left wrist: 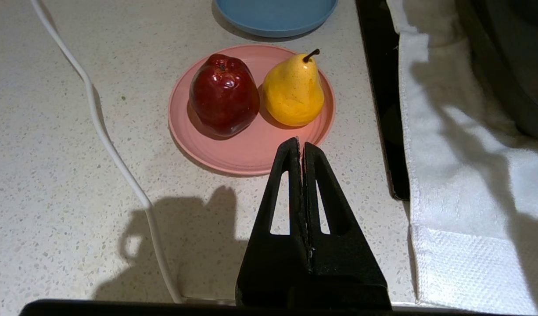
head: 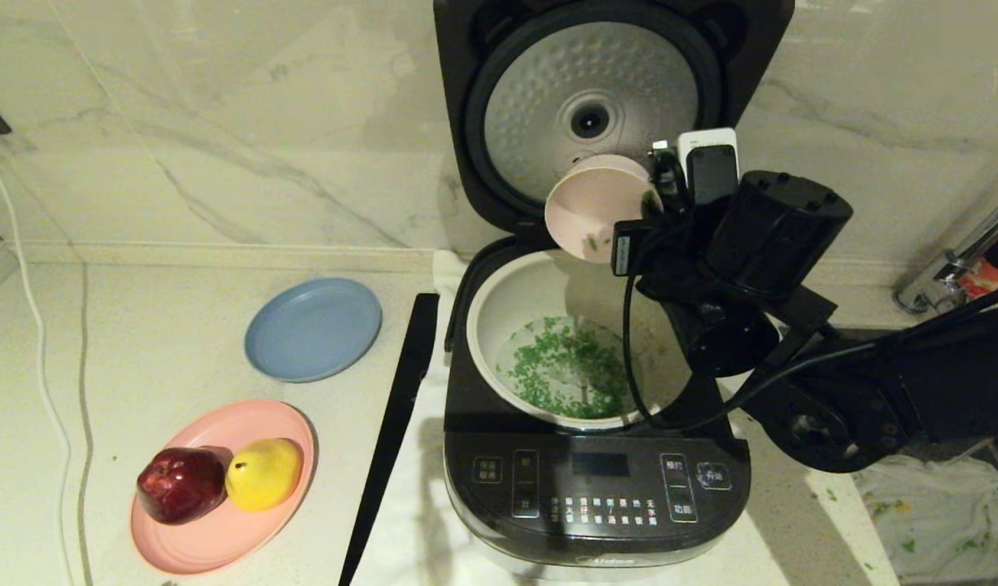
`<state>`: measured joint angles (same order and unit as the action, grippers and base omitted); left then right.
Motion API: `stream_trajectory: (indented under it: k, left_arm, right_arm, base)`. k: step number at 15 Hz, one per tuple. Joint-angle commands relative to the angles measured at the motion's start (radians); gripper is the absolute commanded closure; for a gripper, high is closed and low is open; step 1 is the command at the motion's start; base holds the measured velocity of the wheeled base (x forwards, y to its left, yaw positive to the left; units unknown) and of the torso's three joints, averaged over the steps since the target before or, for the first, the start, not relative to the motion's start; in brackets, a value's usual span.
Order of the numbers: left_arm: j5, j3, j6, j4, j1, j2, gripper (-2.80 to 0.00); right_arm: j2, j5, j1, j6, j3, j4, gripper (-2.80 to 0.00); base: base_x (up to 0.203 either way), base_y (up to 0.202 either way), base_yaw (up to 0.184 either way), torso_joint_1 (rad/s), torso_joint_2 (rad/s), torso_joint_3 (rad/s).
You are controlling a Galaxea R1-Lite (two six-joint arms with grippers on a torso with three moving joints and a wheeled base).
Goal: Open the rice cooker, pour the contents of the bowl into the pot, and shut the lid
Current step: Pour the water from the bowl into the rice cooker
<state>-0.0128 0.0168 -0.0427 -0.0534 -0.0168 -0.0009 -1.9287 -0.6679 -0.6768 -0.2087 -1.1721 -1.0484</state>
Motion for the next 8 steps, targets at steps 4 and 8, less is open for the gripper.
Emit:
stream_trajectory:
  k: [4, 8]
  left_arm:
    - [0.0, 0.0, 0.0, 0.0, 0.0, -0.001, 0.0]
    - [-0.001, 0.0, 0.0, 0.0, 0.0, -0.002, 0.0]
  right_arm:
    - [0.107, -0.016, -0.024, 0.086, -0.081, 0.264, 0.0]
    - [0.21, 0.052, -0.028, 0.375, -0.222, 0.73, 0.0]
  base:
    - [0.0, 0.0, 0.0, 0.0, 0.0, 0.0]
    - [0.0, 0.0, 0.0, 0.0, 0.0, 0.0]
